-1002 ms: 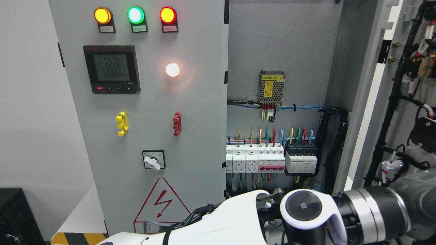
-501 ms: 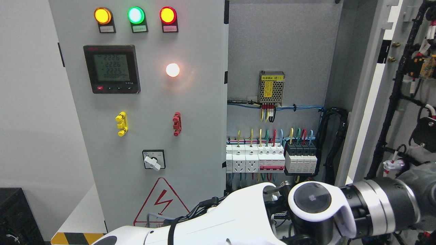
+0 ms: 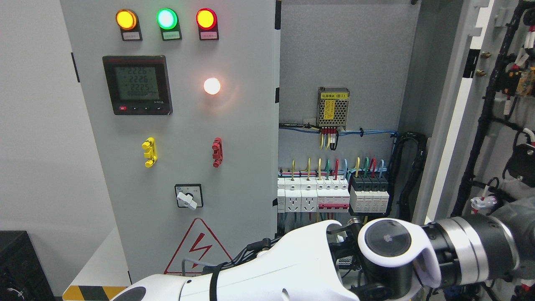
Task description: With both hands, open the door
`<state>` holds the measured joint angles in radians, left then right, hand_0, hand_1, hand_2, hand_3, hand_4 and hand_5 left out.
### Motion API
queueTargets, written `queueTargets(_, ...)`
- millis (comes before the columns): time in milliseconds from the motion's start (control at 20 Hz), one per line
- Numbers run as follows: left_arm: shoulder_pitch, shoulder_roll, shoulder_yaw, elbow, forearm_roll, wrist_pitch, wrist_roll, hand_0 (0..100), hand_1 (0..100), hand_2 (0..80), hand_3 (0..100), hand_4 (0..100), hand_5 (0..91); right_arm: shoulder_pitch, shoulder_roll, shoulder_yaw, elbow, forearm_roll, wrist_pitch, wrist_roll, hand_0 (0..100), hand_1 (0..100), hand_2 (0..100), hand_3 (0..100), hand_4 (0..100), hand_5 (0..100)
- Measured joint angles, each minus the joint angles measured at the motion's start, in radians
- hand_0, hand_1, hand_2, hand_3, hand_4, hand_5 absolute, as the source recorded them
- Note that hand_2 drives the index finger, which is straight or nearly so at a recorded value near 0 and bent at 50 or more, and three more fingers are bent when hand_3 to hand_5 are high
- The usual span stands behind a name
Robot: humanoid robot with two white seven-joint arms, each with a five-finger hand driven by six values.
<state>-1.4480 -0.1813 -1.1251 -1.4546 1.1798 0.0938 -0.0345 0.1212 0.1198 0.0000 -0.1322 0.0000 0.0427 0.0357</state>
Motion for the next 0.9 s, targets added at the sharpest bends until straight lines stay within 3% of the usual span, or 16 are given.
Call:
queueTargets(401, -0.002, 0.025, 0.0, -0.034, 0.0, 0.01, -0.002, 0, 0, 0.0, 0, 0, 0.0, 0.0, 0.0, 0.0, 0.0, 0.0, 0.0, 0.0, 0, 0, 0, 0, 0, 0)
queueTargets(901, 0.007, 0.118, 0.009, -0.113, 0.005, 0.012, 0.0, 0, 0, 0.0, 0, 0, 0.0, 0.0, 0.0, 0.0, 0.0, 0.0, -0.001, 0.0, 0, 0, 0, 0, 0, 0)
